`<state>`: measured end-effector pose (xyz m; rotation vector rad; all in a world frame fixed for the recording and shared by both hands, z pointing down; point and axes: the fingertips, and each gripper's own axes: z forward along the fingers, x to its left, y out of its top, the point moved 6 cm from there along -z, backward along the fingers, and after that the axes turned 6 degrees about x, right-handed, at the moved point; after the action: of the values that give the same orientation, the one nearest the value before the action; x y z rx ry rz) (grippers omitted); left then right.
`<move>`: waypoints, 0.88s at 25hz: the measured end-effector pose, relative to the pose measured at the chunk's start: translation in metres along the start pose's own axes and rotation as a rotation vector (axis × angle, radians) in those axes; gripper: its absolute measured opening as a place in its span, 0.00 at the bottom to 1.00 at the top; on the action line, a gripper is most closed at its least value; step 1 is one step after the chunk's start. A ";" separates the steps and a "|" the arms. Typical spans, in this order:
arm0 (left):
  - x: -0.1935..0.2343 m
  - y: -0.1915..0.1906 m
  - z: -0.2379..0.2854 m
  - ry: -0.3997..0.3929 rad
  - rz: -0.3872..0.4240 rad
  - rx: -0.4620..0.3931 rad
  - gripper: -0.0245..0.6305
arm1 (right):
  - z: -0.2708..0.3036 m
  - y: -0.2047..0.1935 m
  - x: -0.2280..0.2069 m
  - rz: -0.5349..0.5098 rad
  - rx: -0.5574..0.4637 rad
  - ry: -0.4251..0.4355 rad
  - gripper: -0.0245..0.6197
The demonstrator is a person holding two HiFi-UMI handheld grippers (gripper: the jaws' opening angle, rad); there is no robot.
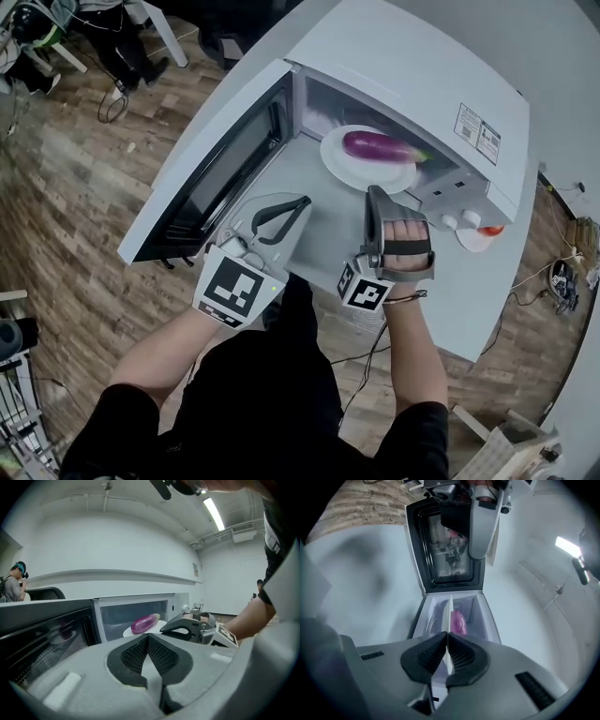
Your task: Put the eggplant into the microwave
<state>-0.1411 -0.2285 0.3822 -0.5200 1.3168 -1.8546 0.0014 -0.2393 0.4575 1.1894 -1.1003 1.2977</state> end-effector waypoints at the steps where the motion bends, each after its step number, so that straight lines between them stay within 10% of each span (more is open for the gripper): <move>1: 0.002 -0.001 0.005 -0.003 0.004 -0.001 0.05 | 0.005 -0.001 0.004 0.001 0.004 0.002 0.08; 22: 0.030 -0.018 0.068 -0.043 -0.026 0.088 0.05 | 0.071 -0.010 0.043 0.053 0.043 0.128 0.08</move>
<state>-0.1173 -0.2898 0.4209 -0.5295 1.1995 -1.9035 0.0164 -0.3051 0.5070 1.0988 -1.0211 1.4240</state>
